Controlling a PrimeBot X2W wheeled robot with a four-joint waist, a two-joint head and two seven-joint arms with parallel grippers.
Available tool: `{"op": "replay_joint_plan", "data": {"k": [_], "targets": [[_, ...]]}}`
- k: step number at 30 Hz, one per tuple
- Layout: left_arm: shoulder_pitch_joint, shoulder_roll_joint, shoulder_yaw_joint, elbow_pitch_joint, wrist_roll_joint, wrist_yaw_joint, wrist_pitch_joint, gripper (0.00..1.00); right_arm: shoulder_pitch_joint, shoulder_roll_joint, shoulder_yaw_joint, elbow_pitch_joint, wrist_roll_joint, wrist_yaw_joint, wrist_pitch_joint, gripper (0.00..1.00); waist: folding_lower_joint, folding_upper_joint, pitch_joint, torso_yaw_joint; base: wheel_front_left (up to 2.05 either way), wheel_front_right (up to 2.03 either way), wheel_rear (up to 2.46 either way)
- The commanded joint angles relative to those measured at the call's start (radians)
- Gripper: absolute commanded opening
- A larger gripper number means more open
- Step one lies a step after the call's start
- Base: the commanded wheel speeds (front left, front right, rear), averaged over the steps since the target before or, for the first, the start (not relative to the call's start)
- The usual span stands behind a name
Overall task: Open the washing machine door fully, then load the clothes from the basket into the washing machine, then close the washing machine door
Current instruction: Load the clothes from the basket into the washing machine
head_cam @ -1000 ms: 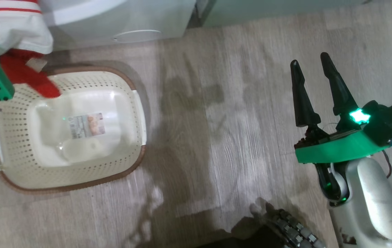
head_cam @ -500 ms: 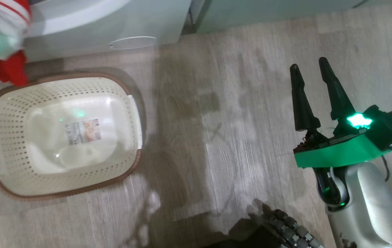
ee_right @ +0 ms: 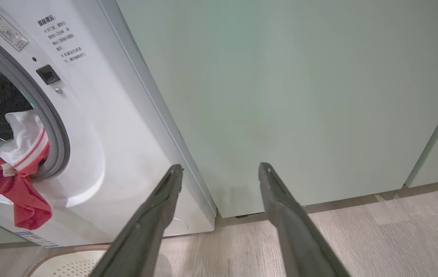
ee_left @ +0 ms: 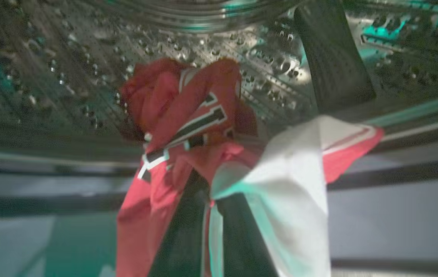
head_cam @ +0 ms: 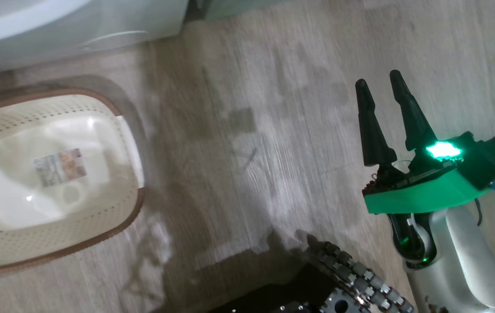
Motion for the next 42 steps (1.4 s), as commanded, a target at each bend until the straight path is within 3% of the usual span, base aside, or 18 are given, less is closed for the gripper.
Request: {"op": "replay_joint_plan", "data": {"k": [1, 8, 14, 23, 32, 33, 34, 35, 42], "targets": [[-0.047, 0.066, 0.037, -0.042, 0.017, 0.009, -0.015, 0.00, 0.009, -0.003, 0.023, -0.035, 0.011, 0.000, -0.009, 1.00, -0.0001, 0.0000, 0.027, -0.024, 0.00, 0.00, 0.00], [-0.127, 0.079, 0.051, -0.042, 0.065, 0.047, -0.125, 0.00, -0.006, -0.003, 0.046, -0.052, 0.039, 0.000, -0.009, 1.00, -0.0001, 0.0000, 0.087, -0.068, 0.00, 0.00, 0.00], [-0.201, 0.068, 0.073, -0.019, 0.099, 0.061, -0.311, 0.00, -0.022, -0.003, 0.067, -0.066, 0.057, 0.000, -0.009, 1.00, -0.0001, 0.0000, 0.126, -0.098, 0.00, 0.00, 0.00], [-0.305, 0.055, 0.045, 0.097, 0.180, 0.000, -0.659, 0.00, -0.026, -0.003, 0.080, -0.079, 0.065, 0.000, -0.009, 1.00, -0.0001, 0.0000, 0.148, -0.113, 0.00, 0.00, 0.00], [-0.259, 0.030, 0.022, 0.249, 0.170, -0.033, -0.704, 0.00, -0.029, -0.003, 0.072, -0.078, 0.060, 0.000, -0.009, 1.00, -0.0001, 0.0000, 0.145, -0.093, 0.00, 0.00, 0.00], [-0.253, 0.028, 0.016, 0.261, 0.173, -0.036, -0.705, 0.22, -0.029, -0.003, 0.070, -0.077, 0.058, 0.000, -0.009, 1.00, -0.0001, 0.0000, 0.143, -0.089, 0.00, 0.00, 0.00], [-0.251, 0.025, 0.012, 0.268, 0.176, -0.035, -0.717, 0.68, -0.030, -0.003, 0.069, -0.075, 0.057, 0.000, -0.009, 1.00, -0.0001, 0.0000, 0.141, -0.085, 0.00, 0.00, 0.00], [-0.247, 0.022, 0.008, 0.274, 0.180, -0.033, -0.728, 1.00, -0.030, -0.003, 0.067, -0.074, 0.054, 0.000, -0.009, 1.00, -0.0001, 0.0000, 0.137, -0.081, 0.00, 0.00, 0.00], [-0.180, -0.021, -0.010, 0.266, 0.184, -0.027, -0.817, 1.00, -0.018, -0.003, 0.043, -0.063, 0.026, 0.000, -0.009, 1.00, -0.0001, 0.0000, 0.086, -0.042, 0.00, 0.00, 0.00]]}}
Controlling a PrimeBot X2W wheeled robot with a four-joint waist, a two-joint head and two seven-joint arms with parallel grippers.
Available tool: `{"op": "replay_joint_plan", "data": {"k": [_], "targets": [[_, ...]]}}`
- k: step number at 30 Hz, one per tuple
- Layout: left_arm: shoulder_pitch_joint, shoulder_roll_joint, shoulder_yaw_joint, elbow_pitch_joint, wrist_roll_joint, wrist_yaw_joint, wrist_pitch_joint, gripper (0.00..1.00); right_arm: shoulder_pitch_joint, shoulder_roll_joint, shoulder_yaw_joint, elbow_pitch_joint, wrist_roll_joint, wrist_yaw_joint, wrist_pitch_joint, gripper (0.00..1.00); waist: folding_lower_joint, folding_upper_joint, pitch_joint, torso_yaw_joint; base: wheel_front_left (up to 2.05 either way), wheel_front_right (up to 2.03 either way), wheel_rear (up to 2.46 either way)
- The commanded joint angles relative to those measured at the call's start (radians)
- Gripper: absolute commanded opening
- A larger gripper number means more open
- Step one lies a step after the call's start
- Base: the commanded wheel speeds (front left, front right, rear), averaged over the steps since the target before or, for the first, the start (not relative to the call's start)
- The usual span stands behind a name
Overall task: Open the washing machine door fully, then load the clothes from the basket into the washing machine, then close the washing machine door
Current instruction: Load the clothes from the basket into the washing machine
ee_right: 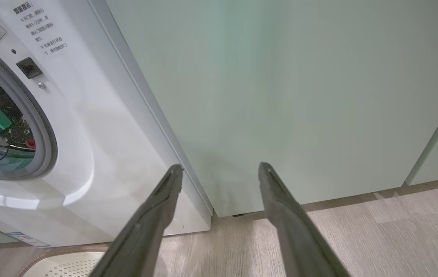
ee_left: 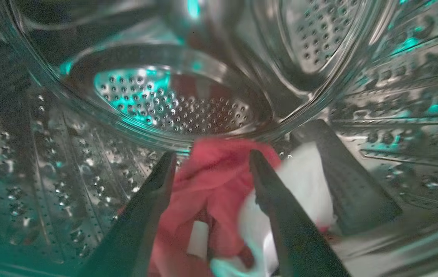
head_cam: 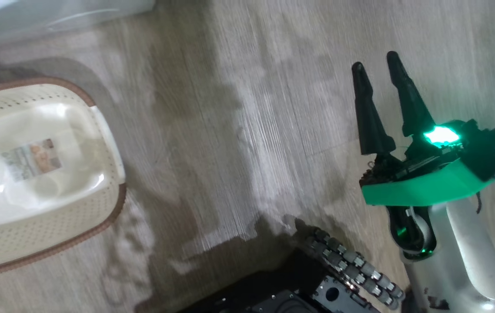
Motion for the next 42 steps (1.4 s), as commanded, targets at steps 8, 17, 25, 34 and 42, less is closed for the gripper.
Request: {"op": "replay_joint_plan", "data": {"k": [8, 17, 25, 34, 42], "targets": [[0.262, -0.039, 0.075, -0.239, -0.021, 0.081, -0.067, 1.00, 0.058, -0.004, -0.033, -0.023, -0.053, 0.000, -0.009, 1.00, 0.0001, 0.0000, -0.102, 0.084, 0.00, 0.00, 0.00], [0.690, -0.150, 0.162, -0.702, 0.036, 0.190, -0.069, 1.00, 0.080, -0.004, -0.074, -0.010, -0.121, 0.000, -0.009, 1.00, 0.0001, 0.0000, -0.187, 0.156, 0.00, 0.00, 0.00], [0.979, -0.239, 0.171, -0.907, 0.091, 0.231, -0.069, 1.00, 0.091, -0.004, -0.102, 0.015, -0.182, 0.000, 0.000, 1.00, 0.0001, 0.0000, -0.254, 0.214, 0.00, 0.00, 0.00], [1.143, -0.318, 0.155, -0.948, 0.115, 0.237, -0.069, 1.00, 0.113, -0.004, -0.124, 0.025, -0.220, 0.000, 0.038, 1.00, 0.0001, 0.0000, -0.327, 0.263, 0.00, 0.00, 0.00], [1.223, -0.368, 0.137, -0.925, 0.132, 0.222, -0.069, 1.00, 0.144, -0.004, -0.133, 0.034, -0.237, 0.000, 0.070, 1.00, 0.0001, 0.0000, -0.402, 0.294, 0.00, 0.00, 0.00]]}}
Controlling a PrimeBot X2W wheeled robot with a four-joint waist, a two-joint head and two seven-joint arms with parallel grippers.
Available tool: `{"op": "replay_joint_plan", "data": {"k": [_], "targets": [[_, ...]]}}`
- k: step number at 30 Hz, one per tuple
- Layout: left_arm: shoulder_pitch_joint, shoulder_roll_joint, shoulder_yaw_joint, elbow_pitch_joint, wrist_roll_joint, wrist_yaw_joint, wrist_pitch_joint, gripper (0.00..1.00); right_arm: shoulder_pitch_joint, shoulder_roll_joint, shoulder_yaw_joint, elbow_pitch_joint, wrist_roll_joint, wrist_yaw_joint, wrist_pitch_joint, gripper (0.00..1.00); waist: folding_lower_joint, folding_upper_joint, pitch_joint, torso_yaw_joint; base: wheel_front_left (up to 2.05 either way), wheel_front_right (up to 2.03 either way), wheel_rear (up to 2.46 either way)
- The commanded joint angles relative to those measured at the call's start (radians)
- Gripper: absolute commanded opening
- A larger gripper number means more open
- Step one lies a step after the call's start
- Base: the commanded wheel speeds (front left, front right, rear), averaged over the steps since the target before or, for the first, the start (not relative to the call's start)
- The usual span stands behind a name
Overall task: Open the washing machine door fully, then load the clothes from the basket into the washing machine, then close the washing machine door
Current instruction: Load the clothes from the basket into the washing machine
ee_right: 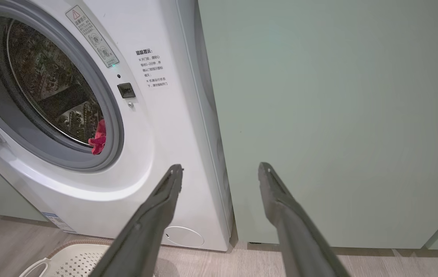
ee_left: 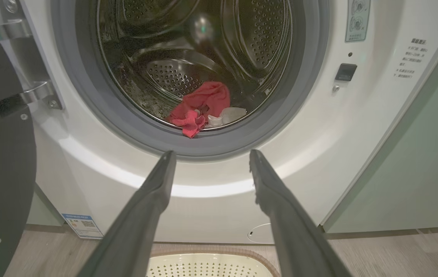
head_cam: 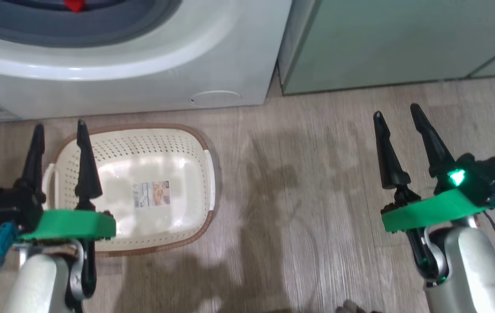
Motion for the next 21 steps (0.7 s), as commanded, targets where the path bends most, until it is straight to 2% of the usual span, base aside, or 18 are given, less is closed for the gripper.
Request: {"op": "replay_joint_plan", "data": {"k": [1, 21], "targets": [[-0.004, 0.009, 0.036, -0.024, 0.009, -0.001, -0.004, 1.00, 0.013, -0.003, 0.015, -0.030, -0.009, 0.000, 0.005, 1.00, 0.0001, -0.0001, -0.017, 0.013, 0.00, 0.00, 0.00], [0.011, -0.012, 0.035, 0.040, 0.011, -0.017, -0.004, 1.00, 0.036, -0.003, 0.017, -0.048, -0.011, 0.000, 0.030, 1.00, 0.0001, -0.0001, -0.050, 0.035, 0.00, 0.00, 0.00]]}}
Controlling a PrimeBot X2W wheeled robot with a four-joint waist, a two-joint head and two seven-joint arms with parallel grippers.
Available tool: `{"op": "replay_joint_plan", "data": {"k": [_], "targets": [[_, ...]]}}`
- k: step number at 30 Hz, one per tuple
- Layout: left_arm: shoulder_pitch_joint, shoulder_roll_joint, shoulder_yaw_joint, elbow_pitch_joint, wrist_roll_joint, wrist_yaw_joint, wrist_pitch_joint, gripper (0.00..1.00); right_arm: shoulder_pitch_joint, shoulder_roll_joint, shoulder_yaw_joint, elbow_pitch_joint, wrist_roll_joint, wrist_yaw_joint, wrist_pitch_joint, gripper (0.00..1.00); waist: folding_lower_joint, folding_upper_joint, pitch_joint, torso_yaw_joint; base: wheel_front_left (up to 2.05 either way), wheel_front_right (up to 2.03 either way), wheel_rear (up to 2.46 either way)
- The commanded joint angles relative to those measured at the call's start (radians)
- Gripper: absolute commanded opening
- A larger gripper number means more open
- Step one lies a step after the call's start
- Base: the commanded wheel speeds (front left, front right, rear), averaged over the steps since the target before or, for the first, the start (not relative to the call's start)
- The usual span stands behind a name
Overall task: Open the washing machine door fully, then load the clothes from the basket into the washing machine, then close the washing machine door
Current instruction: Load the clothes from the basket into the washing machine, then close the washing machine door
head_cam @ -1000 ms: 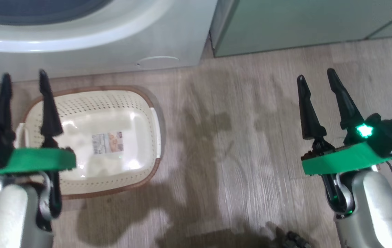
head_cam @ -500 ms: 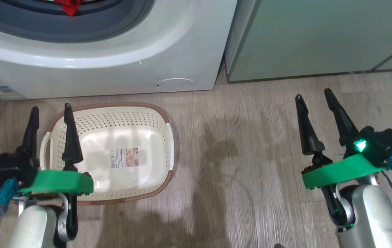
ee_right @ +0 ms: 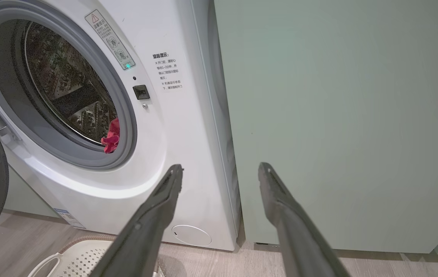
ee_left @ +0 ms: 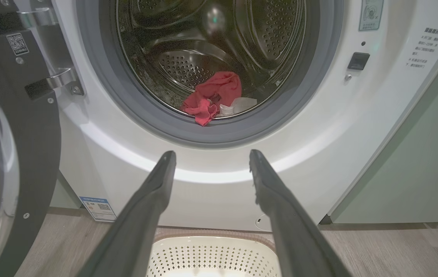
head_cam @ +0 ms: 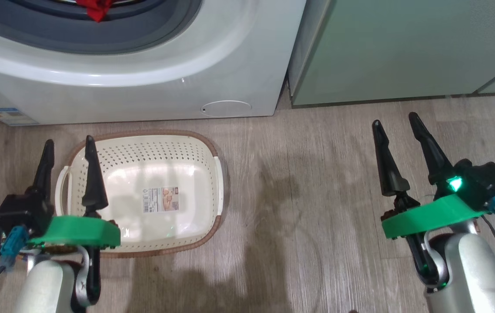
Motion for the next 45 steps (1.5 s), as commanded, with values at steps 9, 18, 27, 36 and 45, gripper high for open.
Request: {"op": "replay_joint_plan", "data": {"k": [9, 18, 27, 36, 45], "targets": [[-0.041, 0.012, 0.040, -0.001, -0.020, -0.027, 0.013, 1.00, -0.004, -0.003, 0.024, -0.048, -0.002, 0.000, -0.001, 1.00, 0.0001, -0.0001, 0.023, 0.001, 0.00, 0.00, 0.00], [-0.313, 0.095, 0.041, 0.114, -0.098, -0.122, 0.209, 1.00, -0.036, -0.003, 0.046, -0.071, 0.009, 0.000, -0.013, 1.00, 0.0001, -0.0001, 0.118, -0.022, 0.00, 0.00, 0.00], [-0.681, 0.216, 0.057, 0.337, -0.179, -0.225, 0.443, 1.00, -0.076, -0.003, 0.088, -0.044, 0.060, 0.000, -0.065, 1.00, 0.0001, -0.0001, 0.221, -0.116, 0.00, 0.00, 0.00], [-0.946, 0.343, 0.052, 0.498, -0.208, -0.281, 0.650, 1.00, -0.121, -0.003, 0.127, -0.012, 0.118, 0.000, -0.100, 1.00, 0.0001, -0.0001, 0.320, -0.216, 0.00, 0.00, 0.00], [-1.071, 0.444, 0.037, 0.549, -0.189, -0.287, 0.773, 1.00, -0.139, -0.003, 0.145, -0.033, 0.172, 0.000, -0.104, 1.00, 0.0001, -0.0001, 0.390, -0.278, 0.00, 0.00, 0.00]]}}
